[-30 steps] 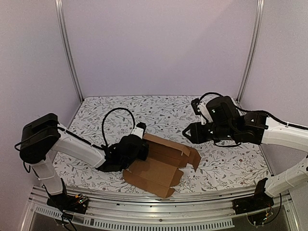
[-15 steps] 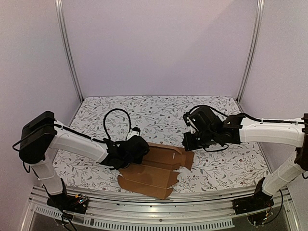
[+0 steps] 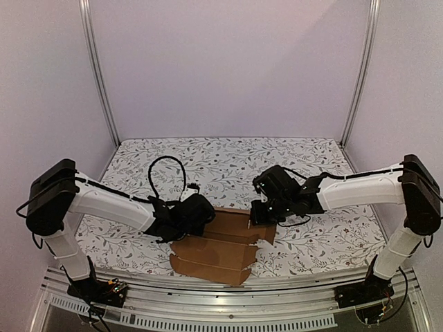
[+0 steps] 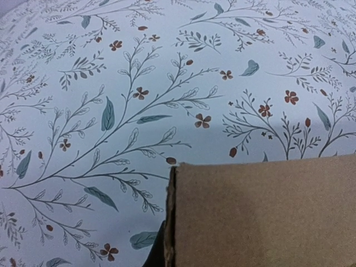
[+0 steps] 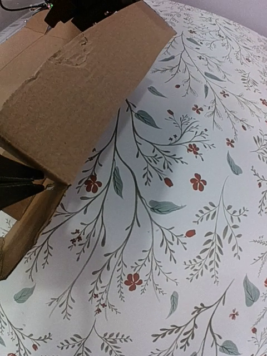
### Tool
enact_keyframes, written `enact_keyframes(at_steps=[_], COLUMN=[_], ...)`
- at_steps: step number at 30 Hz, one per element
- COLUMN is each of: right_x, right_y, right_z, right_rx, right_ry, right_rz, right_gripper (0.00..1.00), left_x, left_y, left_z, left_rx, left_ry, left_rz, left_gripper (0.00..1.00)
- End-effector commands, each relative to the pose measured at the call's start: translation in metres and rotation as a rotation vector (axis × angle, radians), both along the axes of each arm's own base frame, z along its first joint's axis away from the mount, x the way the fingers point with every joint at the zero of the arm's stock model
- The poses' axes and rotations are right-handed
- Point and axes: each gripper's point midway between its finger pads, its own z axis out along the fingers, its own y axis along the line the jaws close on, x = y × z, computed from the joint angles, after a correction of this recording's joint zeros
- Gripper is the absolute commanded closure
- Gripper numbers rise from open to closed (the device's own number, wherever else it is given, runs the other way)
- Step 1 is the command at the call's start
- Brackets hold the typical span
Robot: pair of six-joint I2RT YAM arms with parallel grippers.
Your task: Fold the paper box
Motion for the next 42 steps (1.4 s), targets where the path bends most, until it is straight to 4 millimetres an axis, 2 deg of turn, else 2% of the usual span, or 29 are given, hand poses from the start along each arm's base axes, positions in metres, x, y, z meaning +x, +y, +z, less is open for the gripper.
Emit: enact_keyframes(at_steps=[1, 5, 11, 15, 21, 24, 30, 38, 42], right_x=[-0.002, 0.001, 0.009, 0.016, 0.017, 0.011, -0.008, -0.037, -0.05], right_y=[0.023, 0.031, 0.036, 0.043, 0.049, 0.05, 0.046, 0.028, 0.017], right_z=[-0.005, 0.0, 0.023, 0.051, 0.099, 0.116, 0.133, 0.167, 0.181], right_rx=[0.121, 0.193, 0.271, 0.389, 0.528, 0.556, 0.584, 0.571, 0.554], right_ry=[0.058, 0.053, -0.011, -0.075, -0.146, -0.163, -0.172, -0.232, -0.268], right_rz=[-0.001, -0.04, -0.097, -0.127, -0.107, -0.069, 0.023, 0.145, 0.209], right_gripper=[1.0, 1.0, 1.0, 1.0, 1.0, 1.0, 1.0, 1.0, 1.0], left_x=[-0.006, -0.01, -0.015, -0.018, -0.018, -0.016, -0.007, 0.006, 0.015], left_y=[0.0, -0.003, -0.008, -0.014, -0.02, -0.018, -0.011, 0.006, 0.014], left_z=[0.001, -0.001, 0.001, 0.008, 0.03, 0.043, 0.062, 0.08, 0.082], left_rx=[-0.014, -0.051, -0.122, -0.19, -0.303, -0.325, -0.389, -0.449, -0.489], left_ry=[0.039, 0.066, 0.097, 0.113, 0.099, 0.069, 0.031, -0.022, -0.023], left_rz=[0.009, 0.016, 0.027, 0.033, 0.04, 0.049, 0.085, 0.145, 0.177], left_gripper=[1.0, 1.0, 1.0, 1.0, 1.0, 1.0, 1.0, 1.0, 1.0])
